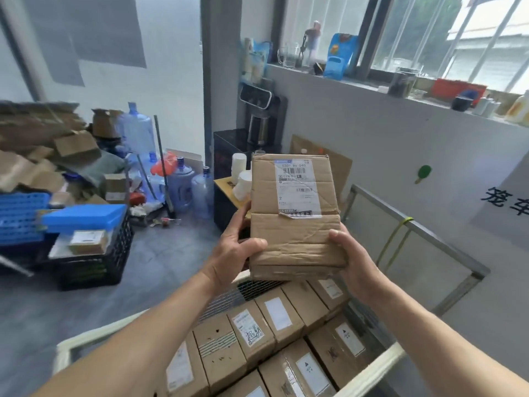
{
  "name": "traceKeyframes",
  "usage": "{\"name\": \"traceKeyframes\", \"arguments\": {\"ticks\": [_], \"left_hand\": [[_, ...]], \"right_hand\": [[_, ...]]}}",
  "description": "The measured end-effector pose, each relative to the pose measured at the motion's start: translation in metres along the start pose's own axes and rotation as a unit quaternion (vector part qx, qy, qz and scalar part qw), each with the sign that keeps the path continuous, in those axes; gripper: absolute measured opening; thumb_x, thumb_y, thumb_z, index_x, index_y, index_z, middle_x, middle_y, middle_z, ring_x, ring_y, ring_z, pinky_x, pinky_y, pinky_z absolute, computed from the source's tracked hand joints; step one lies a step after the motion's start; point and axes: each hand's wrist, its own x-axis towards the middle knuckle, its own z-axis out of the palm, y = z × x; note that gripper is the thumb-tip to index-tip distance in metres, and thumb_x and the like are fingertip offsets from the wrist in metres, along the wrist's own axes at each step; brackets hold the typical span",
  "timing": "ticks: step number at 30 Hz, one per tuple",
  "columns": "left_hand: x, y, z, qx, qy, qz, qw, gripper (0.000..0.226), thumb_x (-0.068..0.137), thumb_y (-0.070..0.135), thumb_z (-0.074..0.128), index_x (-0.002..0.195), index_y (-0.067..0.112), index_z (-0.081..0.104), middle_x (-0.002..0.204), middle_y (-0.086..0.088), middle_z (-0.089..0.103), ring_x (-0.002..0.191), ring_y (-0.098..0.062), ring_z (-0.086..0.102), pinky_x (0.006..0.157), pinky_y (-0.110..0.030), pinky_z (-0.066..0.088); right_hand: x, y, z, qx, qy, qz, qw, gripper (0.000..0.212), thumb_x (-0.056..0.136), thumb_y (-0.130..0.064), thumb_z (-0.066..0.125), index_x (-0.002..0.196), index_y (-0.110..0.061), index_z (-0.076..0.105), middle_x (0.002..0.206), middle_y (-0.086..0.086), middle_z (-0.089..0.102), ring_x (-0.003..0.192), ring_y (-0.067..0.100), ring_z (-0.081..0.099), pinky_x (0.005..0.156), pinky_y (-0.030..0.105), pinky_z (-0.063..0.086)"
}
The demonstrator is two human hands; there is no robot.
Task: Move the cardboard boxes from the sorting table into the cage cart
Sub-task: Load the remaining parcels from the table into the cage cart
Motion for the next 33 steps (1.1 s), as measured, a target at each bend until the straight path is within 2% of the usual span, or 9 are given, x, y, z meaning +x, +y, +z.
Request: {"name": "traceKeyframes", "arguments": {"ticks": [3, 7, 10, 15, 18, 21, 23, 26, 33], "left_hand": [[-0.009, 0.004, -0.02, 0.017, 0.037, 0.0, 0.999, 0.075, 0.076, 0.02, 0.061, 0.141, 0.051, 0.04, 0.108, 0.016, 0.071, 0.101, -0.016, 0.07, 0.075, -0.032, 0.059], [-0.02, 0.007, -0.04, 0.028, 0.106, 0.001, 0.994, 0.074, 0.076, 0.02, 0.063, 0.139, 0.054, 0.045, 0.12, 0.006, 0.068, 0.109, -0.024, 0.067, 0.087, -0.047, 0.06], [-0.028, 0.015, -0.052, 0.054, 0.14, -0.005, 0.989, 0.077, 0.076, 0.023, 0.063, 0.144, 0.051, 0.041, 0.127, 0.004, 0.064, 0.108, -0.019, 0.068, 0.087, -0.048, 0.06], [-0.033, 0.031, -0.062, 0.124, 0.175, -0.005, 0.977, 0.075, 0.079, 0.029, 0.063, 0.15, 0.038, 0.039, 0.133, 0.005, 0.062, 0.116, -0.014, 0.064, 0.096, -0.04, 0.057], [-0.035, 0.038, -0.06, 0.167, 0.193, -0.004, 0.967, 0.072, 0.08, 0.032, 0.062, 0.149, 0.034, 0.041, 0.132, 0.005, 0.062, 0.111, -0.008, 0.066, 0.093, -0.032, 0.057], [-0.037, 0.044, -0.052, 0.207, 0.212, 0.002, 0.955, 0.067, 0.08, 0.033, 0.061, 0.144, 0.033, 0.044, 0.126, 0.011, 0.065, 0.11, 0.001, 0.063, 0.088, -0.017, 0.053], [-0.037, 0.047, -0.048, 0.215, 0.232, -0.003, 0.949, 0.068, 0.078, 0.039, 0.064, 0.142, 0.036, 0.045, 0.124, 0.014, 0.066, 0.114, -0.002, 0.062, 0.097, -0.028, 0.052], [-0.037, 0.052, -0.041, 0.228, 0.262, -0.015, 0.938, 0.085, 0.07, 0.055, 0.063, 0.149, 0.033, 0.039, 0.139, 0.009, 0.056, 0.126, -0.012, 0.056, 0.108, -0.049, 0.046], [-0.025, 0.062, -0.018, 0.294, 0.288, -0.006, 0.911, 0.096, 0.063, 0.063, 0.058, 0.149, 0.027, 0.038, 0.149, 0.006, 0.045, 0.136, -0.011, 0.044, 0.115, -0.042, 0.037]], "right_hand": [[0.016, 0.001, 0.022, 0.005, -0.038, 0.012, 0.999, 0.052, 0.084, -0.042, 0.051, 0.135, -0.031, 0.054, 0.124, 0.004, 0.07, 0.103, 0.018, 0.069, 0.079, 0.032, 0.056], [0.036, 0.003, 0.042, 0.022, -0.101, 0.027, 0.994, 0.053, 0.079, -0.037, 0.058, 0.132, -0.035, 0.053, 0.12, 0.003, 0.071, 0.099, 0.019, 0.069, 0.075, 0.036, 0.056], [0.048, 0.004, 0.057, 0.029, -0.126, 0.008, 0.992, 0.073, 0.065, -0.039, 0.07, 0.135, -0.029, 0.052, 0.122, 0.007, 0.069, 0.101, 0.021, 0.068, 0.076, 0.035, 0.055], [0.064, 0.012, 0.068, 0.062, -0.126, -0.008, 0.99, 0.089, 0.061, -0.04, 0.073, 0.144, -0.023, 0.044, 0.13, 0.011, 0.065, 0.108, 0.026, 0.066, 0.083, 0.041, 0.055], [0.071, 0.011, 0.07, 0.063, -0.138, -0.023, 0.988, 0.079, 0.063, -0.04, 0.071, 0.138, -0.027, 0.05, 0.123, 0.005, 0.069, 0.106, 0.024, 0.066, 0.089, 0.045, 0.055], [0.077, 0.008, 0.067, 0.067, -0.142, -0.027, 0.987, 0.072, 0.062, -0.04, 0.071, 0.132, -0.03, 0.055, 0.118, 0.002, 0.072, 0.105, 0.024, 0.067, 0.092, 0.051, 0.052], [0.081, 0.007, 0.063, 0.073, -0.145, -0.026, 0.986, 0.072, 0.061, -0.041, 0.071, 0.13, -0.031, 0.056, 0.117, 0.001, 0.072, 0.104, 0.023, 0.068, 0.092, 0.05, 0.052], [0.084, 0.006, 0.054, 0.077, -0.146, -0.021, 0.986, 0.077, 0.058, -0.042, 0.072, 0.132, -0.029, 0.054, 0.116, 0.002, 0.073, 0.104, 0.023, 0.068, 0.091, 0.048, 0.053], [0.089, 0.003, 0.026, 0.081, -0.148, -0.002, 0.986, 0.088, 0.056, -0.046, 0.075, 0.137, -0.027, 0.05, 0.12, 0.006, 0.071, 0.105, 0.026, 0.067, 0.082, 0.044, 0.054]]}}
